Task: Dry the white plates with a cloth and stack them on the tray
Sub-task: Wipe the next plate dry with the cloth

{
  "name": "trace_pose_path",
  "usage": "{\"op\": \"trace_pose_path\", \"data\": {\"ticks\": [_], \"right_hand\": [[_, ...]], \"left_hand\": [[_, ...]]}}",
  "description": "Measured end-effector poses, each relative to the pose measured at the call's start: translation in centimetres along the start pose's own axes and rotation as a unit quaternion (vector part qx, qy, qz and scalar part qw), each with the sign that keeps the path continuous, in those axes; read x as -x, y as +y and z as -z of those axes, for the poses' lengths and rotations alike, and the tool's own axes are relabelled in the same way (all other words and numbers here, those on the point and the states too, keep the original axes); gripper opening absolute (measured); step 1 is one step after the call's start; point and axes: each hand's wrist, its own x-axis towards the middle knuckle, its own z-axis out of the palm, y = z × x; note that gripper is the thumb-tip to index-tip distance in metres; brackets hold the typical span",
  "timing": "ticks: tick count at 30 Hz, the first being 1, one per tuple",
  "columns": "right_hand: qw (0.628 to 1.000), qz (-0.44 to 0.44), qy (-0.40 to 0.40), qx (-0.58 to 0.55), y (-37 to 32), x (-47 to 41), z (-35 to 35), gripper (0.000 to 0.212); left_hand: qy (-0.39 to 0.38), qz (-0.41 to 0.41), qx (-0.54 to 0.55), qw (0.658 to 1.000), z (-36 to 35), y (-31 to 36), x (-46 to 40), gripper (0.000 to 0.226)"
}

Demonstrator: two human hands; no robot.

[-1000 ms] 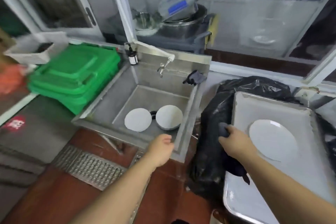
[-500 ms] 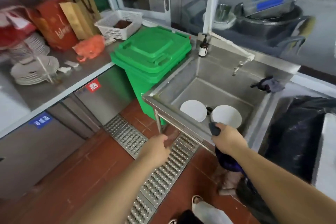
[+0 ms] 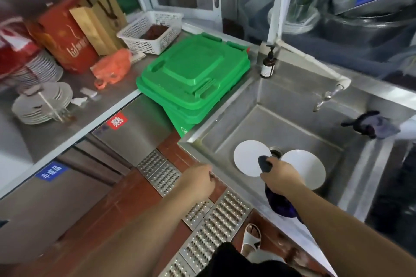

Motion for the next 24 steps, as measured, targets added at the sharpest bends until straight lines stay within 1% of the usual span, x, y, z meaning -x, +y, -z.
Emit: {"op": "trace_pose_path", "data": {"ticks": [2,4,6,8,13,16,18,21,24], "right_hand": [[1.000,-0.010,-0.001,-0.016,0.2,-2.4,1.5,0.042],[0.999,-0.024,0.002,-0.034,0.6,-4.6,3.0,0.037],[0.997,-0.045,0.005,-0.058,1.0,-6.4,4.2,0.030],[0.995,-0.069,0.014,-0.077,1.5,-7.7,5.0,0.027],[0.986,-0.115,0.029,-0.121,2.5,-10.6,5.8,0.033],[0.973,-0.160,0.051,-0.155,2.0,-11.0,6.6,0.031],[0.963,-0.196,0.060,-0.176,1.8,-11.7,6.5,0.036],[0.942,-0.252,0.060,-0.212,1.4,-12.4,5.6,0.052],[0.925,-0.288,0.071,-0.236,1.5,-13.3,3.9,0.056]], "left_hand": [[-0.003,0.011,0.010,1.000,0.8,1.3,-3.1,0.048],[-0.014,0.015,0.014,1.000,1.6,2.6,-5.8,0.047],[-0.038,0.012,0.019,0.999,2.3,3.8,-8.0,0.048],[-0.061,0.000,0.017,0.998,2.8,4.9,-10.1,0.049],[-0.083,-0.078,-0.066,0.991,3.8,6.8,-16.9,0.044],[-0.110,-0.114,-0.075,0.985,3.6,7.0,-21.2,0.050],[-0.131,-0.131,-0.087,0.979,3.4,7.0,-23.9,0.052],[-0.163,-0.168,-0.120,0.965,3.2,7.1,-27.5,0.051],[-0.186,-0.183,-0.148,0.954,2.2,6.9,-30.4,0.050]]}}
